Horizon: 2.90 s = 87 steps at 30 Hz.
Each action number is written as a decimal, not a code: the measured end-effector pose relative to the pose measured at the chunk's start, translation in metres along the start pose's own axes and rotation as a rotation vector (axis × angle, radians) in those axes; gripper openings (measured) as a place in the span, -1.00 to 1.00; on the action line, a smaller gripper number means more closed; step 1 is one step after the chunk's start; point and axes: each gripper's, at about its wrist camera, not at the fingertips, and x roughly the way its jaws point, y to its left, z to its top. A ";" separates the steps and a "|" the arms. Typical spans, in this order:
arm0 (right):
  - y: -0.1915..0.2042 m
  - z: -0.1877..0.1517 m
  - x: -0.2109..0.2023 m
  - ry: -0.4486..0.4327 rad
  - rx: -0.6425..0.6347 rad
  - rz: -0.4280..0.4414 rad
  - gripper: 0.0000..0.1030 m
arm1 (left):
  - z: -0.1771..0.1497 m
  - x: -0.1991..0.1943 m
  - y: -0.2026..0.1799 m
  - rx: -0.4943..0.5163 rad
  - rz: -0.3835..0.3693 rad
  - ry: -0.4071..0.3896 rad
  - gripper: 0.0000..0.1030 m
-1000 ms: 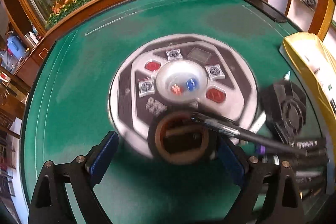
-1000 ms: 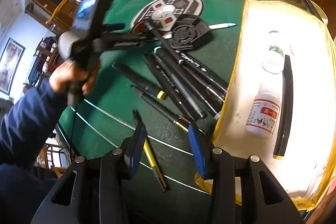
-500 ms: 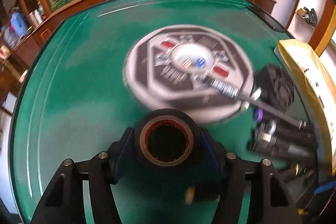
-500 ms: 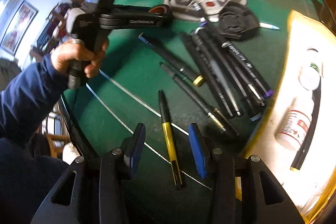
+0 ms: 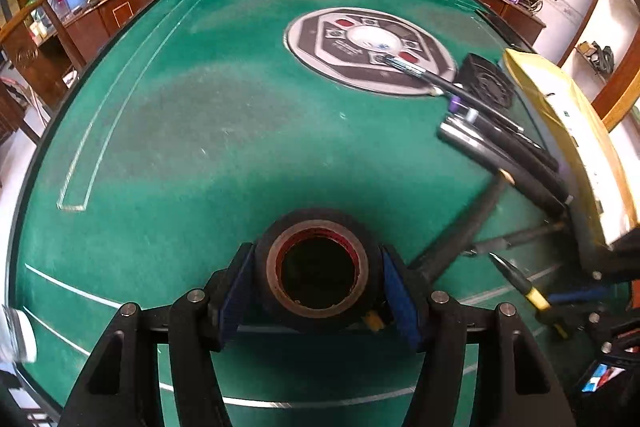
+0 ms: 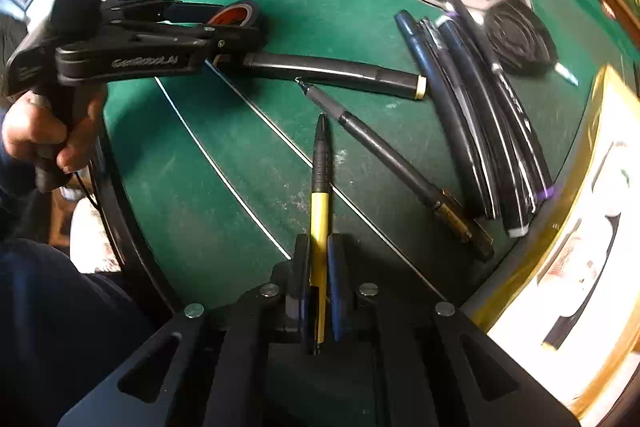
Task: Organize rigid objects
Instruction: 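Grasp the yellow-barrel marker with the right tool, then carry the tape roll with the left tool while the right tool carries the yellow marker into the tray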
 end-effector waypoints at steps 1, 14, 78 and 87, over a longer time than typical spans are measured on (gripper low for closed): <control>-0.001 0.001 0.000 -0.002 0.007 0.001 -0.84 | -0.001 -0.001 -0.001 -0.001 -0.004 0.000 0.28; -0.044 0.005 -0.034 -0.134 0.167 0.101 -0.84 | 0.013 -0.036 -0.020 0.019 -0.034 -0.081 0.28; -0.218 -0.120 -0.069 -0.302 0.809 -0.070 -0.84 | 0.036 -0.010 -0.313 0.537 -0.339 0.003 0.43; -0.212 -0.119 -0.083 -0.353 0.794 -0.084 -0.76 | 0.047 -0.028 -0.292 0.471 -0.361 -0.038 0.49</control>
